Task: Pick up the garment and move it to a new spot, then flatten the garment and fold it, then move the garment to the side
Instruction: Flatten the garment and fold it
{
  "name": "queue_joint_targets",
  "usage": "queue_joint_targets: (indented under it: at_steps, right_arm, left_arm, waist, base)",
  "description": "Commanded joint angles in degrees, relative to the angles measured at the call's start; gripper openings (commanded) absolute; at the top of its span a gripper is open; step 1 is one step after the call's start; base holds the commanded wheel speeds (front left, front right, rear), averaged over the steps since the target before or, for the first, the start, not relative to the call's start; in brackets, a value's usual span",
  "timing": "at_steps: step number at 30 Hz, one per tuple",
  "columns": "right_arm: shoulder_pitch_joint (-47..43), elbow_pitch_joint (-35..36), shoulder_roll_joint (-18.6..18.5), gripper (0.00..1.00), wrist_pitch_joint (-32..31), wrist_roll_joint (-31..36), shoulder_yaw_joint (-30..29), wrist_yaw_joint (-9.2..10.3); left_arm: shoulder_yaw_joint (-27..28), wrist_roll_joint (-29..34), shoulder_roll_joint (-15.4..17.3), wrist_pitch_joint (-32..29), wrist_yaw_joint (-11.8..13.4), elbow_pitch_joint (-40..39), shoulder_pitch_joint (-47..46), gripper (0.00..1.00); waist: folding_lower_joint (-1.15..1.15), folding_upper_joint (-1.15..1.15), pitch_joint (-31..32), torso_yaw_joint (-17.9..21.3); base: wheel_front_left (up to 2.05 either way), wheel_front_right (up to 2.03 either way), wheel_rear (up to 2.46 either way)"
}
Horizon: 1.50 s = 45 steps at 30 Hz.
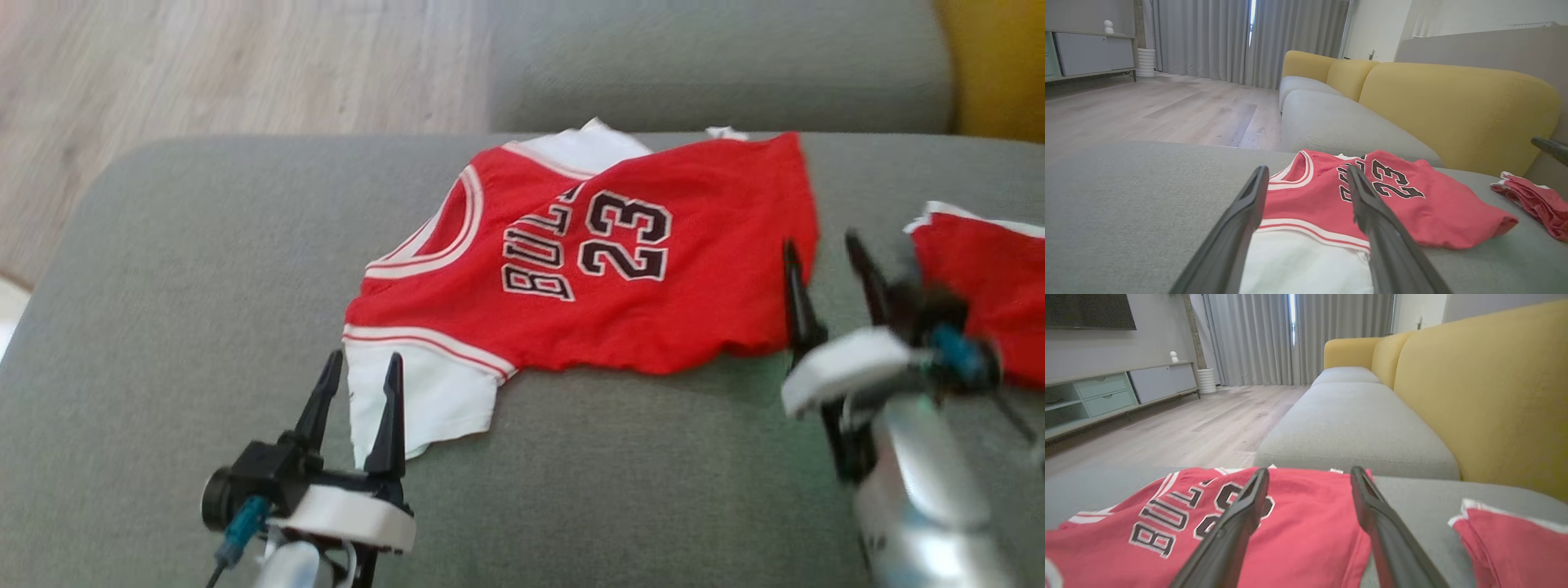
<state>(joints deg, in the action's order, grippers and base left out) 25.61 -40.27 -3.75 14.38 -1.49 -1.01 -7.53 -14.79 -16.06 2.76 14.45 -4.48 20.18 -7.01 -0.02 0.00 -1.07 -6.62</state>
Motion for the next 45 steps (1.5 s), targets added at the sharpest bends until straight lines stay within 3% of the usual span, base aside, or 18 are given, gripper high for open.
queue_joint_targets:
  at_steps: [1, 7, 15, 30, 45]
  right_arm:
    - [-1.0, 3.4, 0.8, 1.0, 0.6, -2.3, 2.1, 0.04]
    - [-11.6, 10.2, 0.9, 1.0, 0.6, -8.2, 4.1, 0.04]
    - [-18.9, 13.7, 0.9, 1.0, 0.6, -8.6, 4.9, 0.04]
    - [-17.0, 11.7, 0.9, 1.0, -1.2, -3.6, 4.1, 0.04]
    - [-7.2, -0.1, 0.9, 1.0, -7.2, 6.2, 2.0, 0.04]
  left_arm:
    - [2.2, 0.5, 0.2, 0.5, 0.5, -1.6, -1.0, 1.0]
    - [3.6, 0.6, 0.2, 0.5, 0.7, -2.2, 1.8, 1.0]
    - [4.5, 0.8, 0.2, 0.5, 0.4, -2.4, 3.5, 1.0]
    - [3.7, 0.8, 0.1, 0.5, 0.0, -2.8, 2.5, 1.0]
    - [2.3, 0.5, 0.1, 0.5, -0.8, -1.7, -1.7, 1.0]
  waist:
    - [0.02, 0.0, 1.9, 1.8]
    - [0.02, 0.0, 3.0, 4.0]
    - [0.02, 0.0, 3.4, 4.6]
    - [0.02, 0.0, 1.1, 2.5]
    - [0.02, 0.0, -5.0, -1.5]
  base:
    - [0.0, 0.0, 0.0]
    - [0.0, 0.0, 0.0]
    - [0.0, 0.0, 0.0]
    - [0.0, 0.0, 0.0]
    - [0.0, 0.0, 0.0]
